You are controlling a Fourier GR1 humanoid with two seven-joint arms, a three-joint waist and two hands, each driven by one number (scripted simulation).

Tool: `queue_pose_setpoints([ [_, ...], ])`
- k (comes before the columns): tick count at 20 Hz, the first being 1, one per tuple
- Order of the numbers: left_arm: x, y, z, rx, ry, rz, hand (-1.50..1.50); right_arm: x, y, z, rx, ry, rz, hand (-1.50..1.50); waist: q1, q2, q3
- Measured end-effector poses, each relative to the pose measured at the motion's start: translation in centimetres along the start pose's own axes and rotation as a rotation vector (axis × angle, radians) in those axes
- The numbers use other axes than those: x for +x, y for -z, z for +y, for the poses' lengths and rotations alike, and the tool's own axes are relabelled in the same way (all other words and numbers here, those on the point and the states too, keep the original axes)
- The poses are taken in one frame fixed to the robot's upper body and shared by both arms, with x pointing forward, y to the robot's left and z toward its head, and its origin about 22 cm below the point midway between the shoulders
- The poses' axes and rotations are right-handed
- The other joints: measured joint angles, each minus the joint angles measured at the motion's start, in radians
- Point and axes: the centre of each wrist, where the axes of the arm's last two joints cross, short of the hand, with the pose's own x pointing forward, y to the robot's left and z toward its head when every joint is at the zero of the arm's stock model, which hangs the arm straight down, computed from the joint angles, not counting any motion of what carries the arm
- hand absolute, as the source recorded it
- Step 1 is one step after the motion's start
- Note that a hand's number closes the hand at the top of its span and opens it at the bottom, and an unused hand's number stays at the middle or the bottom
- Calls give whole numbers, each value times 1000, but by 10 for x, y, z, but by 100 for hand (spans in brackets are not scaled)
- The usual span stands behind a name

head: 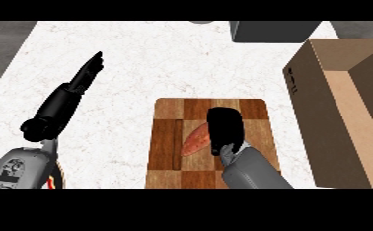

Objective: Pick the sweet potato from the cutting board and place it in the cardboard box

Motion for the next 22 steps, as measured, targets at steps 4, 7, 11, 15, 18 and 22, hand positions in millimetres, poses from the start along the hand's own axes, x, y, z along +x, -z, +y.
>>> queue_pose_setpoints([
  [4,1,1,-4,-1,-1,0,0,3,2,-1,-73,-30,-29,150,0,0,0],
  [7,3,1,-8,2,-4,0,0,3,7,1,-128,-48,-51,150,1,-1,-1],
  [11,2,0,-1,-1,0,-6,0,-3,33,-21,-207,-9,-37,150,7,3,0],
  [15,9,7,2,-12,2,-23,0,-28,70,-61,-283,128,62,150,24,15,3],
  [18,12,13,-7,-22,0,-29,0,-39,90,-87,-366,166,99,150,31,19,3],
  [22,13,15,-7,-22,1,-26,0,-35,101,-124,-475,117,114,150,30,16,3],
])
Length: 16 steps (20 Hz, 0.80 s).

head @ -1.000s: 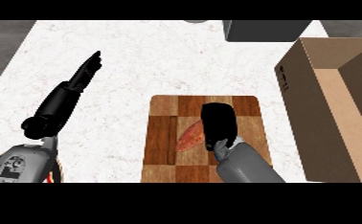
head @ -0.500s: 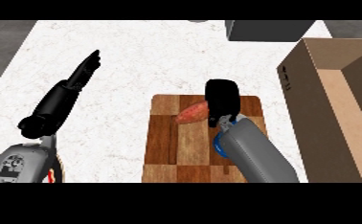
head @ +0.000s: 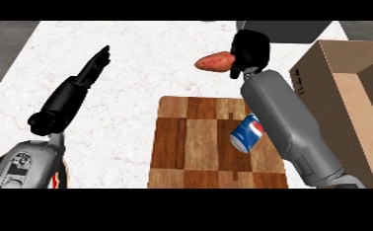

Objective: Pick the sweet potato from the cutting board and place it in the cardboard box

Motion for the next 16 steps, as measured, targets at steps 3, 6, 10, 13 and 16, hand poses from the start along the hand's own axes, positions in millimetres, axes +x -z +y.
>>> queue_pose_setpoints([
  [3,-7,-1,3,11,2,11,0,8,12,-27,-80,-4,12,150,-10,-4,0],
  [6,-9,-3,3,14,4,19,0,14,15,-48,-175,21,75,150,-18,-8,-1],
  [10,-12,-6,5,23,8,22,0,9,22,-80,-307,108,224,150,-30,-13,-1],
  [13,-9,-9,9,23,6,26,0,-14,30,-96,-385,148,327,150,-36,-16,-1],
  [16,-14,-13,8,27,3,30,0,-39,34,-108,-442,172,409,150,-40,-16,-1],
])
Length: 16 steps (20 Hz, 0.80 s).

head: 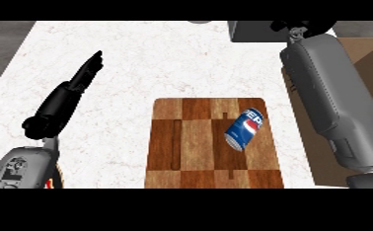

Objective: Pick the sweet potato from the cutting board and place it in the cardboard box

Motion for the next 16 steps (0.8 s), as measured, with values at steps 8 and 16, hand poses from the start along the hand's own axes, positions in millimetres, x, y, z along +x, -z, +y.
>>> queue_pose_setpoints([
  [8,-1,-3,2,7,0,2,0,-71,47,-20,-63,-34,154,150,-2,1,0],
  [16,2,-3,-1,4,-5,6,0,-145,71,-20,219,-140,276,150,-7,0,0],
])
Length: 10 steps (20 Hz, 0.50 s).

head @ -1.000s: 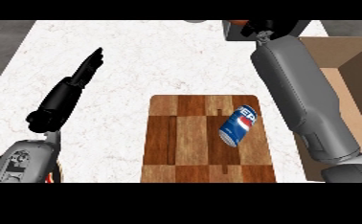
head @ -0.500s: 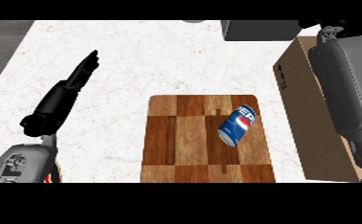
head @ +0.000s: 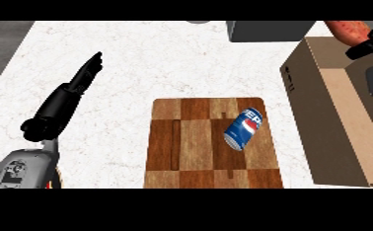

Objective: Pick the sweet potato from the cutting board and place it in the cardboard box

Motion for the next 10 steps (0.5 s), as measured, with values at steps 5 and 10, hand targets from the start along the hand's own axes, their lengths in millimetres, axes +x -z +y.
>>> queue_pose_setpoints([
  [5,1,-5,-1,1,0,-9,0,-39,20,-1,161,-41,28,150,6,1,0],
  [10,-1,0,0,2,3,-2,0,-75,25,10,319,-67,50,-150,4,2,0],
])
